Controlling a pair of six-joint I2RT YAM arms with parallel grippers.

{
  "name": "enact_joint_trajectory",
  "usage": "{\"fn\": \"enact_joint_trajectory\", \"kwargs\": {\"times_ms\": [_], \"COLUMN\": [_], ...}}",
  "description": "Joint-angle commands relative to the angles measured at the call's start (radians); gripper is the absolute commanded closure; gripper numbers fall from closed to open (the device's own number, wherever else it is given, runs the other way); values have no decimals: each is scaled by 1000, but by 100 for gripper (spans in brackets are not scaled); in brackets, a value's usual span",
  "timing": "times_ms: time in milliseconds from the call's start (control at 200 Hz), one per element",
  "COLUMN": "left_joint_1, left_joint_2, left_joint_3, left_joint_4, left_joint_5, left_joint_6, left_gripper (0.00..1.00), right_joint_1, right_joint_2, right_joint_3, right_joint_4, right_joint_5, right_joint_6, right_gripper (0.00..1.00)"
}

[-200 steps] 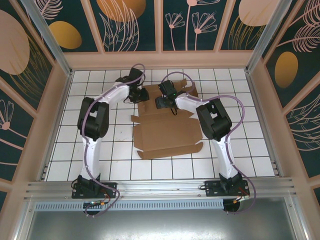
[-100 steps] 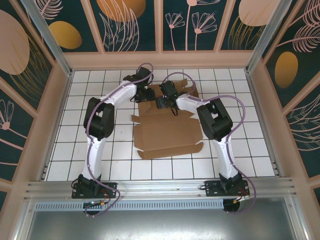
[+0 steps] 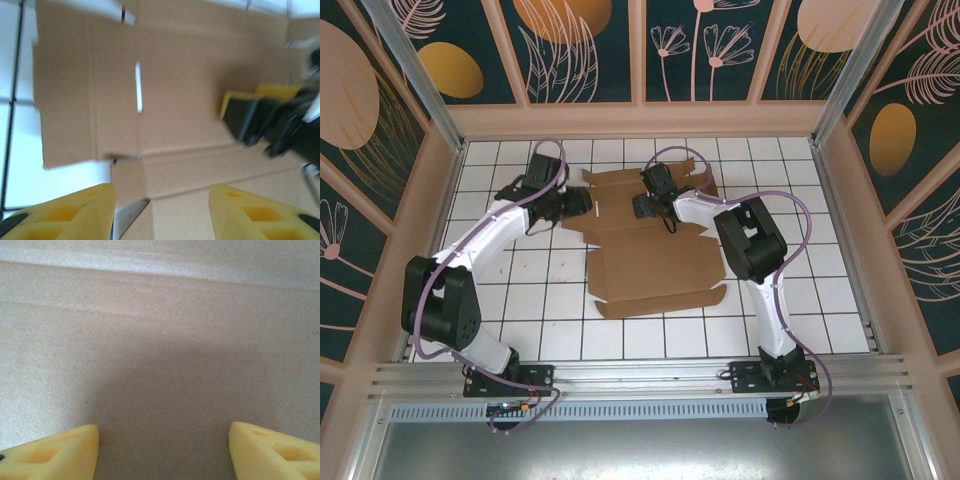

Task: Fold the paper box

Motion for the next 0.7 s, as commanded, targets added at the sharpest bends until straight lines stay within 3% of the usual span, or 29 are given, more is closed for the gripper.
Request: {"fn": "enact_joint_trajectory", "kwargs": {"times_ms": [0, 240, 445, 696], "left_joint_1": [-8, -19, -38, -58], "left_joint_2": [58, 224, 274, 272], "left_joint_3": [-60, -28, -17, 5], "left_joint_4": [61, 79, 90, 118], "left_joint_5": [36, -4, -22, 22], "left_joint_6": [-19, -36, -40, -46], "left_gripper": [48, 48, 51, 67], "right_joint_1": [1, 1, -4, -4], "right_joint_2": [59, 65, 64, 77], "right_joint_3": [-67, -60, -55, -48], "right_joint_4": [-176, -189, -196, -200], "right_joint_5": [-52, -40, -35, -30], "right_joint_6": [41, 41, 36, 30], "right_gripper": [32, 33, 35, 39]}}
